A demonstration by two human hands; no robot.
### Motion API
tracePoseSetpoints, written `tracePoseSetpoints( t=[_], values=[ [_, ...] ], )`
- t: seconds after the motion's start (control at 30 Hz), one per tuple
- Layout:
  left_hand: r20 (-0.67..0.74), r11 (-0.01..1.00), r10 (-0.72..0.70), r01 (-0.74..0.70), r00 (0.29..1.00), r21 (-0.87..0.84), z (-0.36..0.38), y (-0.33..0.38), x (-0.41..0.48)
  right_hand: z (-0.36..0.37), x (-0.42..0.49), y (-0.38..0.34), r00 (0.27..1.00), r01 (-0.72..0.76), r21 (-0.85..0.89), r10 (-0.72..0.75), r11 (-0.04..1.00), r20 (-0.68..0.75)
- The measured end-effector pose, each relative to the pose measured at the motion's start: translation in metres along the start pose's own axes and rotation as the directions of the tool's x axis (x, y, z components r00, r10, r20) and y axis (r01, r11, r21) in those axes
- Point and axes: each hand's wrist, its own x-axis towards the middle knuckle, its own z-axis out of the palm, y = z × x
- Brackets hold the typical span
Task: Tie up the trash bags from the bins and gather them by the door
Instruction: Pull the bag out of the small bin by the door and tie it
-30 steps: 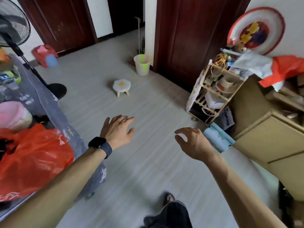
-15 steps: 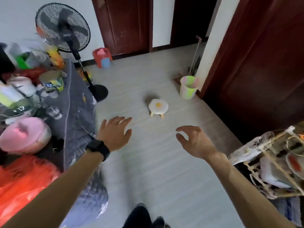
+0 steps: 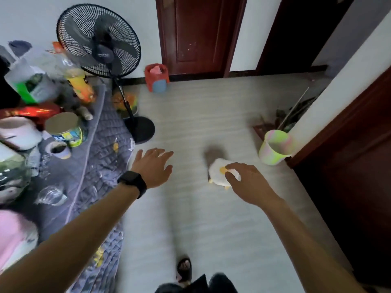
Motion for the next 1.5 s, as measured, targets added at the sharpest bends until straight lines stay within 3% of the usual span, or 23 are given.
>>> tracePoseSetpoints(
  t=[0.17, 0.27, 0.4, 0.57, 0.87, 1.03, 1.3, 1.5],
  values=[
    [-0.030, 1.000, 0.012, -0.013, 0.999, -0.025, -0.028, -0.009, 0.113, -0.022, 0.125, 0.004, 0.996, 0.004, -0.036, -0.001, 0.999, 0.084],
    [-0.055, 1.000, 0.018, -0.019, 0.998, -0.003, -0.036, -0.020, 0.182, -0.035, 0.210, 0.010, 0.992, 0.080, -0.104, -0.069, 0.991, 0.102],
    [-0.082, 0.999, -0.049, 0.047, 0.995, -0.026, -0.055, -0.042, 0.290, -0.052, 0.341, 0.017, 0.989, 0.144, -0.109, -0.141, 0.984, 0.037],
    [-0.122, 0.983, -0.175, 0.166, 0.977, -0.082, -0.104, -0.082, 0.416, -0.086, 0.498, -0.004, 0.974, 0.218, -0.144, -0.207, 0.965, 0.087],
    [-0.167, 0.954, -0.228, 0.186, 0.959, -0.233, -0.155, -0.148, 0.626, -0.108, 0.732, -0.042, 0.959, 0.273, -0.132, -0.259, 0.953, 0.111],
    [-0.070, 0.929, -0.230, 0.197, 0.971, -0.312, -0.167, -0.184, 0.763, -0.108, 0.866, -0.067, 0.969, 0.231, -0.120, -0.217, 0.965, 0.122],
    [0.119, 0.921, -0.229, 0.254, 0.966, -0.295, -0.185, -0.246, 0.949, -0.107, 1.058, -0.098, 0.980, 0.177, -0.071, -0.170, 0.982, 0.103],
    [0.174, 0.887, -0.328, 0.366, 0.928, -0.281, -0.185, -0.312, 1.069, -0.087, 1.205, -0.106, 0.964, 0.188, -0.031, -0.178, 0.982, 0.197]
  ],
)
